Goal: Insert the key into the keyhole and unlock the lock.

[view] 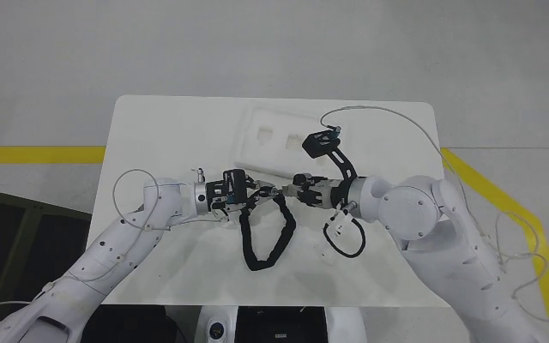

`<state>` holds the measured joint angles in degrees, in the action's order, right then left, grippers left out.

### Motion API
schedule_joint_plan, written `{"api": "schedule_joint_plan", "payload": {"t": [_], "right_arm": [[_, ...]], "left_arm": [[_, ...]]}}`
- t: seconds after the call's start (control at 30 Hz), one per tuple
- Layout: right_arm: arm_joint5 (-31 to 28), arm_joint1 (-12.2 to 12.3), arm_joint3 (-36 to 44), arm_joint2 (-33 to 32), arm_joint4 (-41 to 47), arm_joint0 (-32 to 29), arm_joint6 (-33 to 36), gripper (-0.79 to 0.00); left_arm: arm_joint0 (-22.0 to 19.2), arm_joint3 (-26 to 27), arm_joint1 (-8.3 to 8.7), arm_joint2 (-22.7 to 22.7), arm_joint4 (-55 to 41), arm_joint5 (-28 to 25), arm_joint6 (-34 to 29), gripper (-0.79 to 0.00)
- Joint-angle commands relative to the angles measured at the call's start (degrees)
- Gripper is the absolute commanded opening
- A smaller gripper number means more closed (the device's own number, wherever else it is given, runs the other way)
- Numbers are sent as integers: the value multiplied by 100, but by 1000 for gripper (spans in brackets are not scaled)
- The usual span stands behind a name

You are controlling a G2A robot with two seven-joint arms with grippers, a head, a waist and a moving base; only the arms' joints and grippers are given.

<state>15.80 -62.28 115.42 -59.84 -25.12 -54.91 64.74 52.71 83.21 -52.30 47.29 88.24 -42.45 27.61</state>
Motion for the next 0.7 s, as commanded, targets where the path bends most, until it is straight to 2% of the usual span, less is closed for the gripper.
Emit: {"api": "schedule_joint_plan", "payload": {"t": [0.0, 0.67], "right_arm": [[-8, 1, 2, -9, 25, -12, -10, -785], [-111, -82, -235, 327, 172, 164, -236, -785]], "left_arm": [[0, 0, 0, 0, 0, 0, 0, -785], [0, 0, 0, 0, 0, 0, 0, -785]]}}
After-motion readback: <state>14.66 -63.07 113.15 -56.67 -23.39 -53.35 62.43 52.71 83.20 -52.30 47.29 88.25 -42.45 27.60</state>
